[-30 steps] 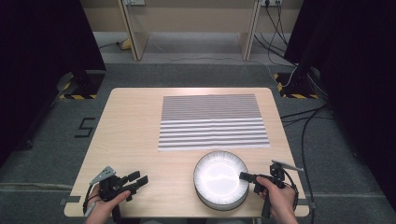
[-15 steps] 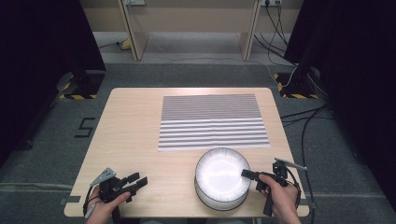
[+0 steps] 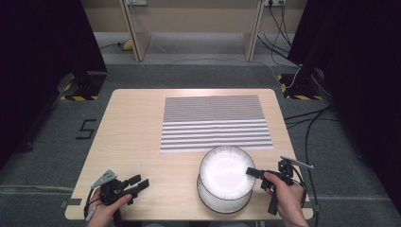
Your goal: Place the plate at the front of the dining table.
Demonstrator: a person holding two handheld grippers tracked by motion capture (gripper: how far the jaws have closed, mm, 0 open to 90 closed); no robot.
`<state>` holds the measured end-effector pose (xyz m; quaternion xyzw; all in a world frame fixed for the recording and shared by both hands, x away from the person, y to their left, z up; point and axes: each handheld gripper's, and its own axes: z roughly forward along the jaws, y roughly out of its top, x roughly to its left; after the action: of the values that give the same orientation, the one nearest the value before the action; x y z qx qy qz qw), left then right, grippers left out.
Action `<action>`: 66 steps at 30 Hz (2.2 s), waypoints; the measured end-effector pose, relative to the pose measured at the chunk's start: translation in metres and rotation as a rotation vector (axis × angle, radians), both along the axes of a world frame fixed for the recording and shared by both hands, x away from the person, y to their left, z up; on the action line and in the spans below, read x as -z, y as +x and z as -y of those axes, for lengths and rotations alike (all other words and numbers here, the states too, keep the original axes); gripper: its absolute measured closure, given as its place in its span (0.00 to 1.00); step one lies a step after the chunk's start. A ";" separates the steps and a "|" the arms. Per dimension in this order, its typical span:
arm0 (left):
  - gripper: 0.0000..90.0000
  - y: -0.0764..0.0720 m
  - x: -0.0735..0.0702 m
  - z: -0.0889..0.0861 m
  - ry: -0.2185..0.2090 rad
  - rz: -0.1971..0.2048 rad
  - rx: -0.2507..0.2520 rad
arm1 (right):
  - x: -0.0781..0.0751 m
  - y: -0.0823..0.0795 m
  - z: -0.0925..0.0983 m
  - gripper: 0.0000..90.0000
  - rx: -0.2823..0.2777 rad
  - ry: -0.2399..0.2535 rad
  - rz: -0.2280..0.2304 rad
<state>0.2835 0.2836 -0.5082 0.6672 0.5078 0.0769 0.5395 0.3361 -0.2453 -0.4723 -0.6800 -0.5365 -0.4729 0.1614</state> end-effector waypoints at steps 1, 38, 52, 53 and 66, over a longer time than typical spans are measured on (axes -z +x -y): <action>0.51 0.000 0.000 0.000 0.000 0.000 0.000 | 0.000 0.000 0.000 0.88 0.000 0.000 0.000; 0.51 0.000 0.003 -0.001 -0.004 0.002 -0.004 | -0.017 0.018 0.006 0.88 0.025 0.000 0.018; 0.51 -0.001 0.003 -0.001 -0.002 0.004 -0.003 | -0.023 0.027 0.010 0.88 0.041 -0.002 0.021; 0.51 -0.001 0.003 -0.001 -0.002 0.004 -0.003 | -0.023 0.027 0.010 0.88 0.041 -0.002 0.021; 0.51 -0.001 0.003 -0.001 -0.002 0.002 -0.004 | -0.026 0.036 0.011 0.87 0.053 -0.007 0.022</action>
<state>0.2826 0.2848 -0.5116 0.6655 0.5085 0.0781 0.5407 0.3722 -0.2558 -0.4462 -0.6892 -0.5220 -0.4826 0.1403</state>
